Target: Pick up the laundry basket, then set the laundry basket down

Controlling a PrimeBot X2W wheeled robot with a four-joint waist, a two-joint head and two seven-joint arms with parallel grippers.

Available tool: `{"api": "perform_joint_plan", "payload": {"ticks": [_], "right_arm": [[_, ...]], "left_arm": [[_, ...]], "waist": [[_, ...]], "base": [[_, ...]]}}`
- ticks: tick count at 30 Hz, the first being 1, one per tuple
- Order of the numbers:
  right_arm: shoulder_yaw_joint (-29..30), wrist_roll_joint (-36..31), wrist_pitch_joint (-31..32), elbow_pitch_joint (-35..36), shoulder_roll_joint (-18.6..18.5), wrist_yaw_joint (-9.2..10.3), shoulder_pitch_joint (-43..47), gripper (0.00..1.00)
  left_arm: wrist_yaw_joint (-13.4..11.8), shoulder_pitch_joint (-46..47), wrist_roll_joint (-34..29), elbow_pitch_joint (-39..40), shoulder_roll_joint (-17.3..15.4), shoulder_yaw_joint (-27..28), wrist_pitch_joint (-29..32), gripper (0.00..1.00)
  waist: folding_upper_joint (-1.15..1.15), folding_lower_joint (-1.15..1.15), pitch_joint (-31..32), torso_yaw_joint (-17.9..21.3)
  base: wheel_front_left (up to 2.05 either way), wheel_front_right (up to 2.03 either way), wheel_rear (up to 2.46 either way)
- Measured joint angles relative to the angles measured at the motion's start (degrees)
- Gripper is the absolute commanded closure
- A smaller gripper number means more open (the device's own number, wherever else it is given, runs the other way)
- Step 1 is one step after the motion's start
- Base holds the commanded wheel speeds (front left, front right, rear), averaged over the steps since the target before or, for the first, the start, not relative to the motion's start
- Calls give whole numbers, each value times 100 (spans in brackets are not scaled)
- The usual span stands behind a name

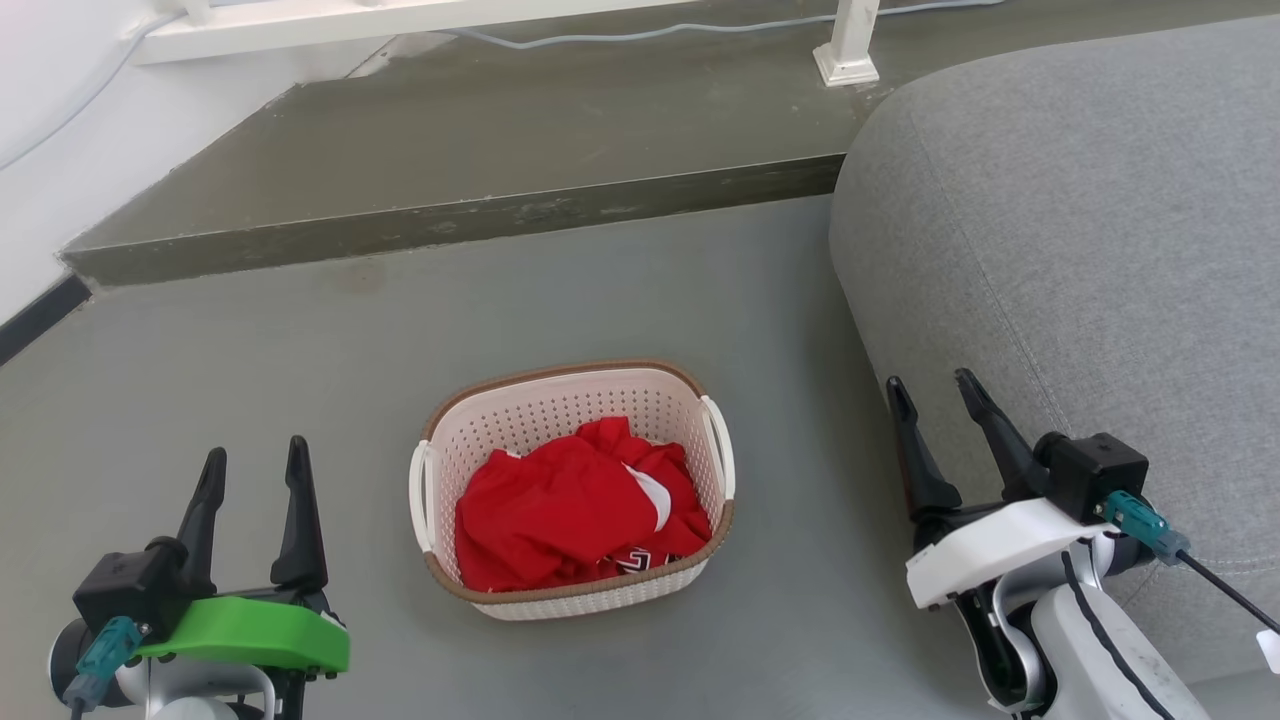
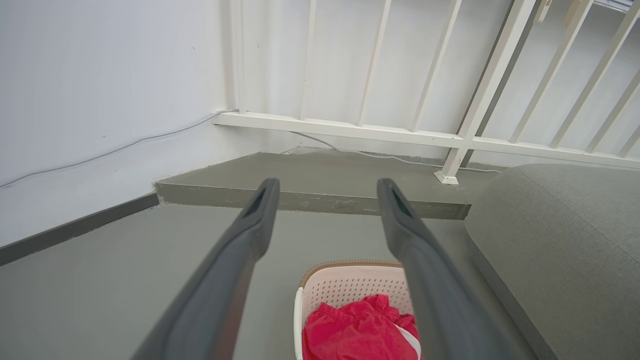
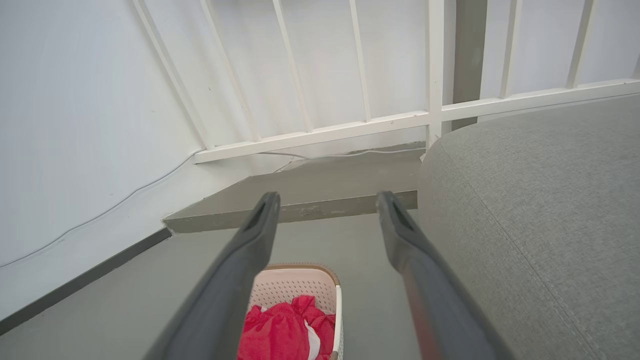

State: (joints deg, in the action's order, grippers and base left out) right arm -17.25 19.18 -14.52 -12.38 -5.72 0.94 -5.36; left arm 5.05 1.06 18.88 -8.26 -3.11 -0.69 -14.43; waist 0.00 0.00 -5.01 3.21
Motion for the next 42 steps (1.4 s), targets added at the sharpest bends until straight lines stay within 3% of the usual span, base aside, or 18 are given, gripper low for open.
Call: {"api": "perform_joint_plan", "payload": {"ticks": [21,22,32,42], "right_arm": [[225,-162,0,3,100,-192,26,0],[232,-162,0,3,108,-194,27,100],[205,-11,2,-275,179,-194,310,100],[342,844,114,-182,196,-244,356,100]], "left_arm": [[81,0,-24,-5,36,56,0,0],[110,-1,-16,-25,36,41,0,100],[116,-45,166,-428,144,22,87,100],[118,-42,987,-557,144,123,366,100]], "waist": [[0,0,-29,-29],[0,0,-28,-30],[0,0,-16,-34],[0,0,46,-67]], "base": [[0,0,0],[0,0,0],[0,0,0],[0,0,0]]}}
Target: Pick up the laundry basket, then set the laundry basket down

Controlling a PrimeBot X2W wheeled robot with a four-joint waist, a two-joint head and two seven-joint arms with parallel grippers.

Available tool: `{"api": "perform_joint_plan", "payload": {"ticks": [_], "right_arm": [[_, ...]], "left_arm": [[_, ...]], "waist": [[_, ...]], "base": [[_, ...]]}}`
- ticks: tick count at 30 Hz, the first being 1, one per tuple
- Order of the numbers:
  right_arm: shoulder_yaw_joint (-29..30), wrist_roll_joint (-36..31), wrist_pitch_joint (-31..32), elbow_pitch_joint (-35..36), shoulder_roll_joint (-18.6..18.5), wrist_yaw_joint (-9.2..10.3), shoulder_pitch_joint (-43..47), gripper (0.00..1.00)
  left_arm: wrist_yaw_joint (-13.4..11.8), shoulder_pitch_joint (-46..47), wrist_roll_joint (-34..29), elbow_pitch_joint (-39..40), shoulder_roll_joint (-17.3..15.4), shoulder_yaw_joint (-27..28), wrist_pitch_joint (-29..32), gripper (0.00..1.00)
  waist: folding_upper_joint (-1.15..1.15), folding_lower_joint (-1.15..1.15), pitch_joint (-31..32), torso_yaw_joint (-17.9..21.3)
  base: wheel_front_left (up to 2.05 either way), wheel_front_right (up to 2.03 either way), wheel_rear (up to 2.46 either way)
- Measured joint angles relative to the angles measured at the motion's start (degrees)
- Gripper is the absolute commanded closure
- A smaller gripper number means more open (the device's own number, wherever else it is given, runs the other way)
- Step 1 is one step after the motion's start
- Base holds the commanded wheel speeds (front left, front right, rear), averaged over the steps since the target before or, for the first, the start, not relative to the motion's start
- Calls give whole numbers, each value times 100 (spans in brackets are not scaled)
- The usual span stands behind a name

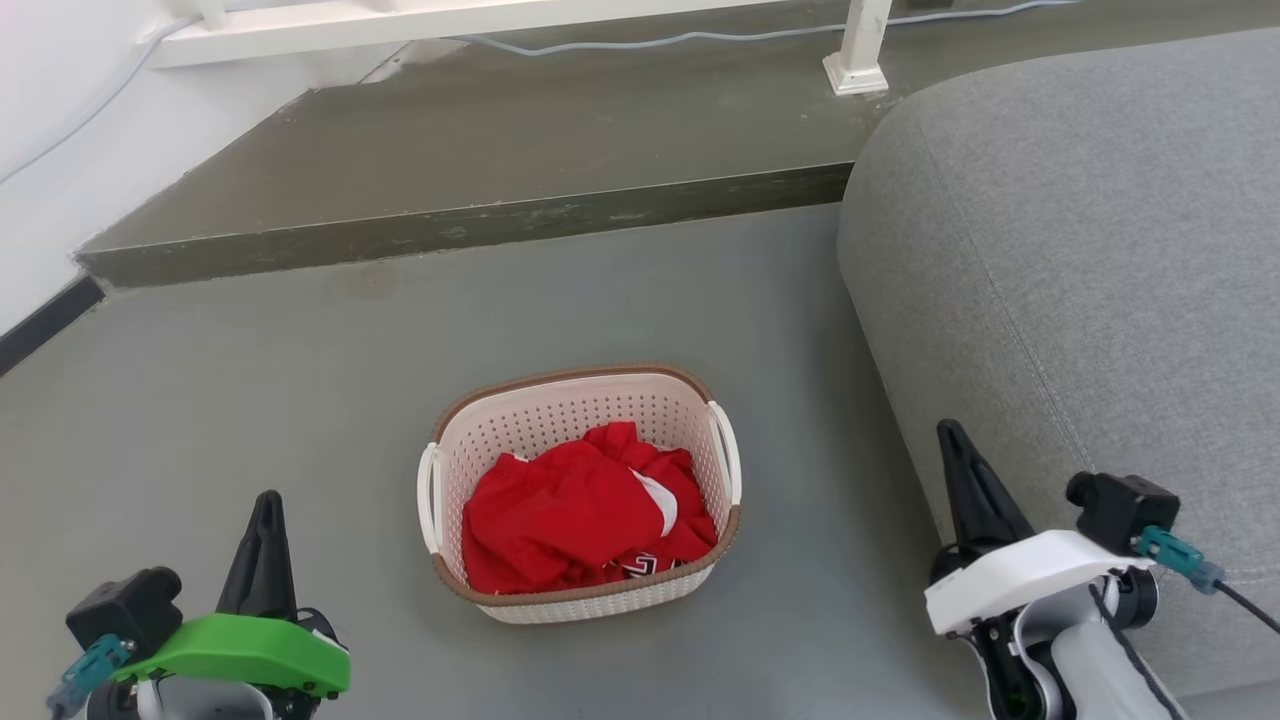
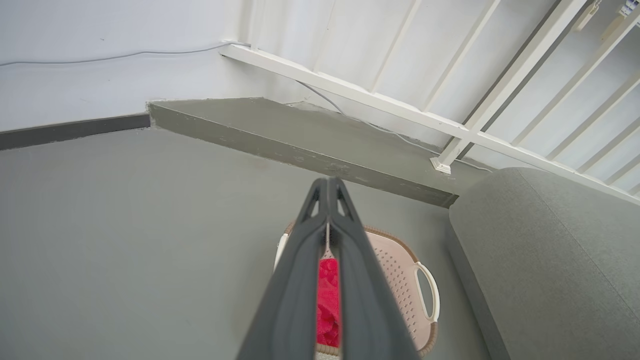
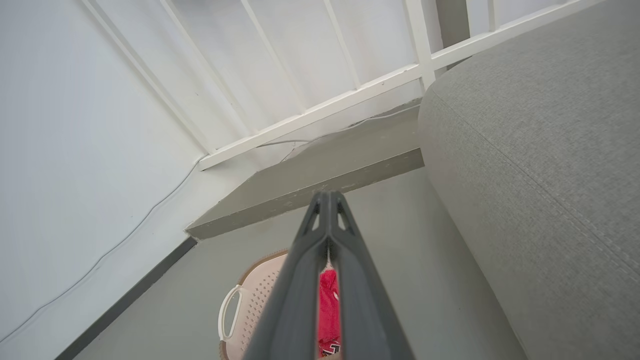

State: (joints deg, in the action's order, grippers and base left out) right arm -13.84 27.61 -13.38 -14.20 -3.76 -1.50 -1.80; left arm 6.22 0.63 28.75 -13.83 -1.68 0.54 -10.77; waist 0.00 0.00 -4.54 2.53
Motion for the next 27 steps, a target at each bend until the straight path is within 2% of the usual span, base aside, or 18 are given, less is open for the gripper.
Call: {"api": "perform_joint_plan", "payload": {"ticks": [27], "right_arm": [[578,2199,544,30,-20,-121,-2,100]], "left_arm": [[8,48,1969,-71,1,149,598,100]], "waist": [[0,0,140,-90]], "base": [[0,0,0]]}}
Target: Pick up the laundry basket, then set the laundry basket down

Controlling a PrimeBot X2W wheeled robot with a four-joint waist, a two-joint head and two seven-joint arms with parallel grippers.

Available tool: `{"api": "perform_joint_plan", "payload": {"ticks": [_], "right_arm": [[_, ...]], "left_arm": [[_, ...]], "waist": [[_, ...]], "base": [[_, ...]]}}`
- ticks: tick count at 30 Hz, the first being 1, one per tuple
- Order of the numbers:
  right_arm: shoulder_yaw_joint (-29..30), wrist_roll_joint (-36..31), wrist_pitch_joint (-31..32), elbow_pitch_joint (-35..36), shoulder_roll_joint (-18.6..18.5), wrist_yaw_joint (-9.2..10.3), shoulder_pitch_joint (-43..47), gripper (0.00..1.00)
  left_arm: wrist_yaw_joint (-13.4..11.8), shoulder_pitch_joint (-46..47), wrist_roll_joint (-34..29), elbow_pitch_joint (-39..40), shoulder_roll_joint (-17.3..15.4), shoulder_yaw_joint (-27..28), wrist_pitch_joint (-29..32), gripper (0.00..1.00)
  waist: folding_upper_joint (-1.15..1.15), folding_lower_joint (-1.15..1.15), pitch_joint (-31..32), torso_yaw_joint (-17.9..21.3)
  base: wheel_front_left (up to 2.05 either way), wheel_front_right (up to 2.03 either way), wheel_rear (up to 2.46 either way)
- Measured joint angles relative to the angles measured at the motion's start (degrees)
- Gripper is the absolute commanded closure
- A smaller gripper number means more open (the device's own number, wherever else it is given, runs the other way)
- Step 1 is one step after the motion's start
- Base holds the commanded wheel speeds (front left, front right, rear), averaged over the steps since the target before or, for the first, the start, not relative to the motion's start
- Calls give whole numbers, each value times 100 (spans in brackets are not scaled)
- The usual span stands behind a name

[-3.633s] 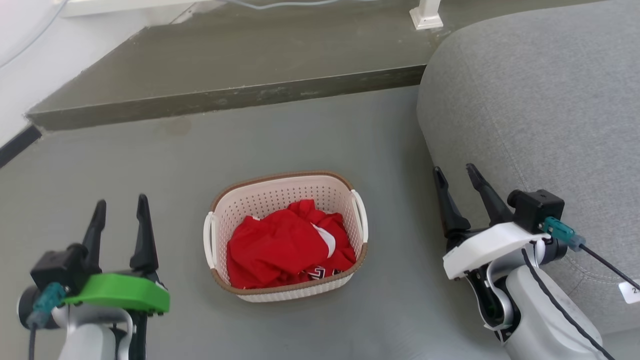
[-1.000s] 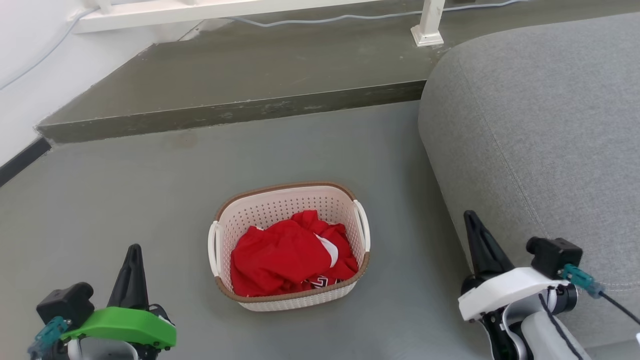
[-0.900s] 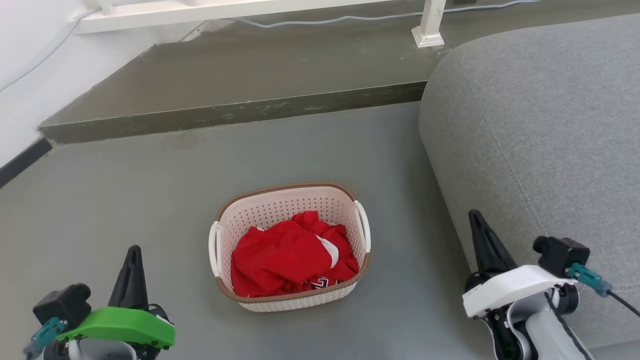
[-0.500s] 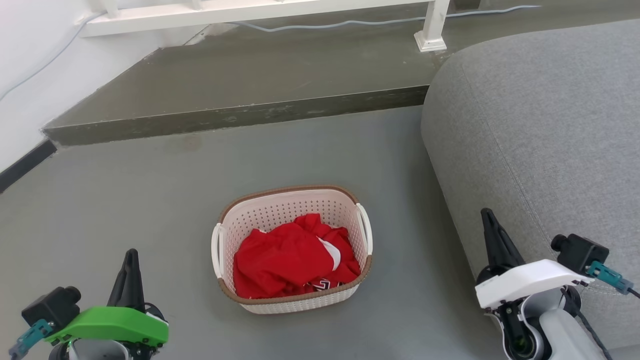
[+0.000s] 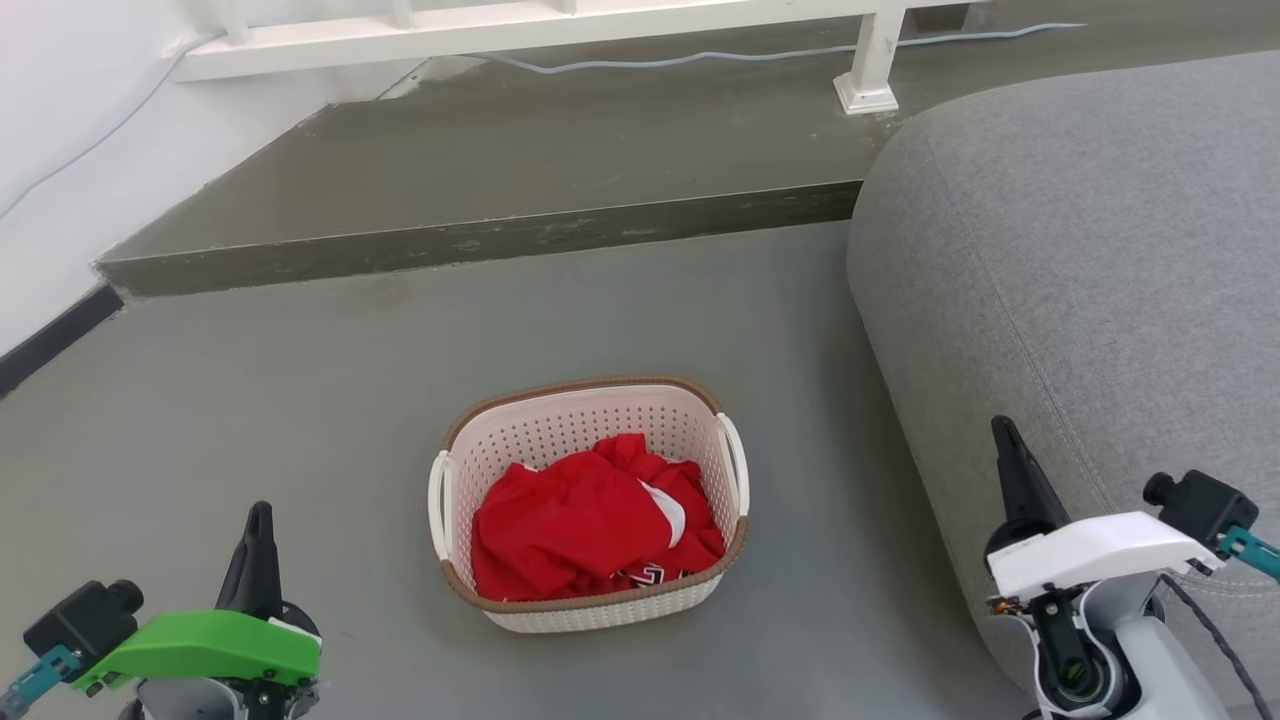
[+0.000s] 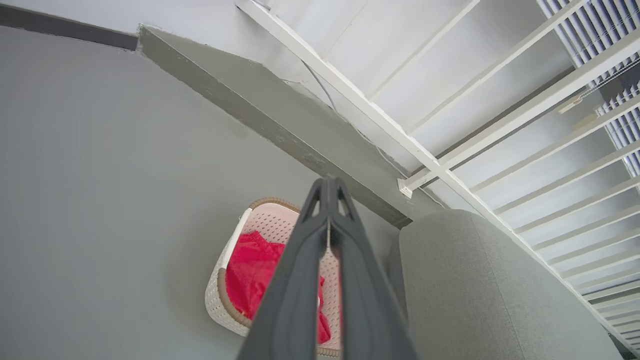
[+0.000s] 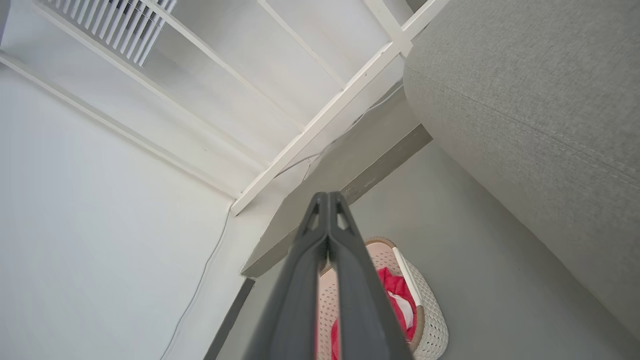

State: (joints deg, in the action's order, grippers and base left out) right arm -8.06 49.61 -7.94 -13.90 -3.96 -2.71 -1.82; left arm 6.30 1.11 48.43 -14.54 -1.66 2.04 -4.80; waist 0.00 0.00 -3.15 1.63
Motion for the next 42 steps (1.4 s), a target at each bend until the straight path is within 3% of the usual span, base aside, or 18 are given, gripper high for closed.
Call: {"api": "perform_joint_plan", "payload": {"ticks": [42], "right_arm": [[761,3140,731,-76,-69,-234,-48,100]], "left_arm": [[32,132,2937,-94,-2,202,790,100]], "waist": [[0,0,205,-113]], "base": [[0,0,0]]}}
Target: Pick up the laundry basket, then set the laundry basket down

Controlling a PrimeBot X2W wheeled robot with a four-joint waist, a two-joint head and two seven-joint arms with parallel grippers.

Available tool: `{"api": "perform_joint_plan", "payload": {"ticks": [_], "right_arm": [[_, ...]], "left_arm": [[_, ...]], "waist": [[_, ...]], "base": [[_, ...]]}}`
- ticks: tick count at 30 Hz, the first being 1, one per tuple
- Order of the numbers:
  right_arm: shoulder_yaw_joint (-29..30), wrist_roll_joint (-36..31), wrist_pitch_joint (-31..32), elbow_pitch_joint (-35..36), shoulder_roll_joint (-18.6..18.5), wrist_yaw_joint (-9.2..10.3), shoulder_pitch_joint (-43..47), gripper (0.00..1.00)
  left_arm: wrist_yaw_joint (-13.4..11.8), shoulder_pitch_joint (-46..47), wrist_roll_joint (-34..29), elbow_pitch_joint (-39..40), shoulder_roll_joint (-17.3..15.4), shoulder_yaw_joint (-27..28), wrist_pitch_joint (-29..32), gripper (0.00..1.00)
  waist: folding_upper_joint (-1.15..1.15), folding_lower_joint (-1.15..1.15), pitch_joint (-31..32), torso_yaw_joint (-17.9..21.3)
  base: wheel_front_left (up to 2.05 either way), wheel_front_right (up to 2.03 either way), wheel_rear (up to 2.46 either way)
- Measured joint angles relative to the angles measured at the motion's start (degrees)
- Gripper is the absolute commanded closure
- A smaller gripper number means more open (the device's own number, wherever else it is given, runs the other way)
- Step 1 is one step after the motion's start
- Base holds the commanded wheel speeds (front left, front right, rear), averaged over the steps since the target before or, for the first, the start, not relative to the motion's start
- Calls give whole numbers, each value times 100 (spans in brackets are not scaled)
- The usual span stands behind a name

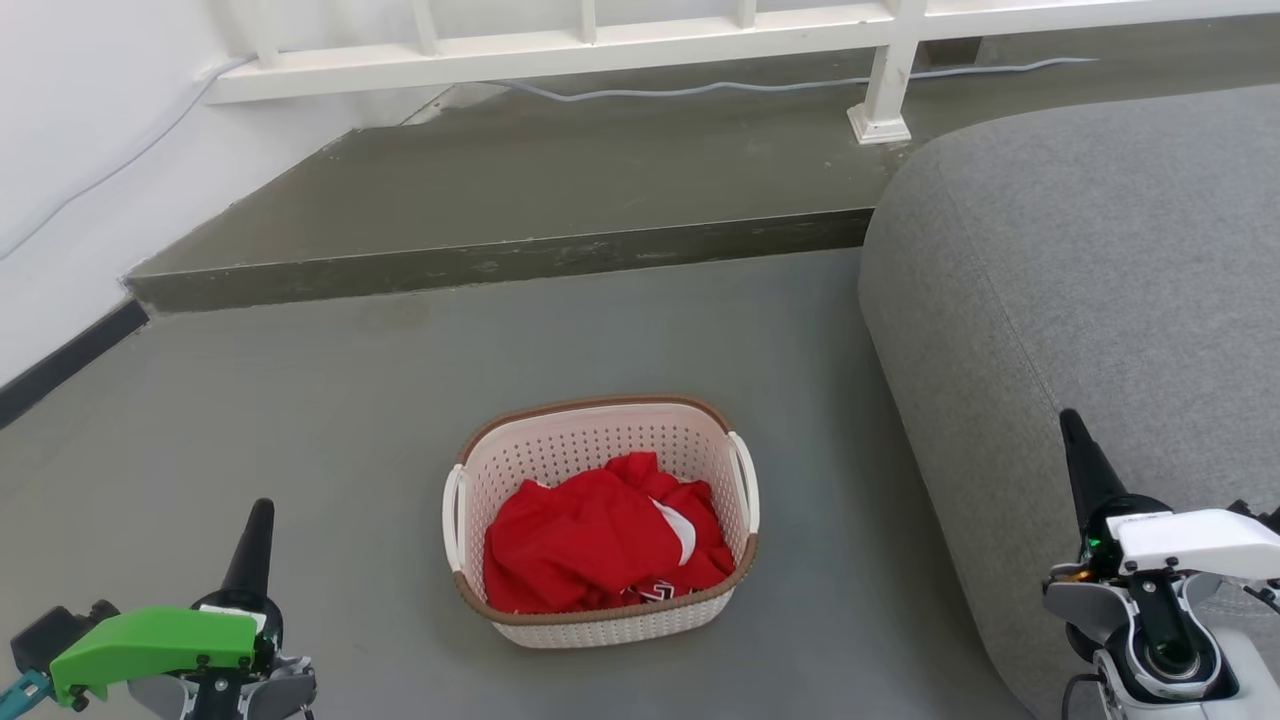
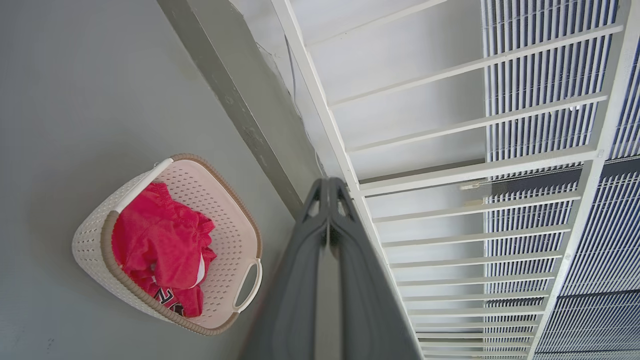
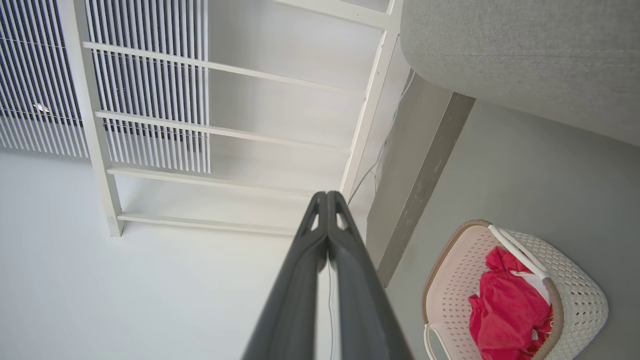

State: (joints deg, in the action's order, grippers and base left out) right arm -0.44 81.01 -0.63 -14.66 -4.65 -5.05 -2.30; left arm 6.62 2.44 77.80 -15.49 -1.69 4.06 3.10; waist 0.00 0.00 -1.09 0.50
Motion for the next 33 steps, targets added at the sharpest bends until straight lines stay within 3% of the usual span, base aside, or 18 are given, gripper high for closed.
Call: {"api": "perform_joint_plan", "payload": {"ticks": [19,33], "right_arm": [[346,1422,297,-56,-37,-149,-72,100],[361,1436,327,-81,-38,-151,-76,100]], "left_arm": [[41,119,1296,-47,-1,113,349,100],[41,126,1380,-46,-1,114,349,100]], "waist": [[0,0,93,-52],[0,0,93,-51]], "base": [[0,0,0],[0,0,0]]}}
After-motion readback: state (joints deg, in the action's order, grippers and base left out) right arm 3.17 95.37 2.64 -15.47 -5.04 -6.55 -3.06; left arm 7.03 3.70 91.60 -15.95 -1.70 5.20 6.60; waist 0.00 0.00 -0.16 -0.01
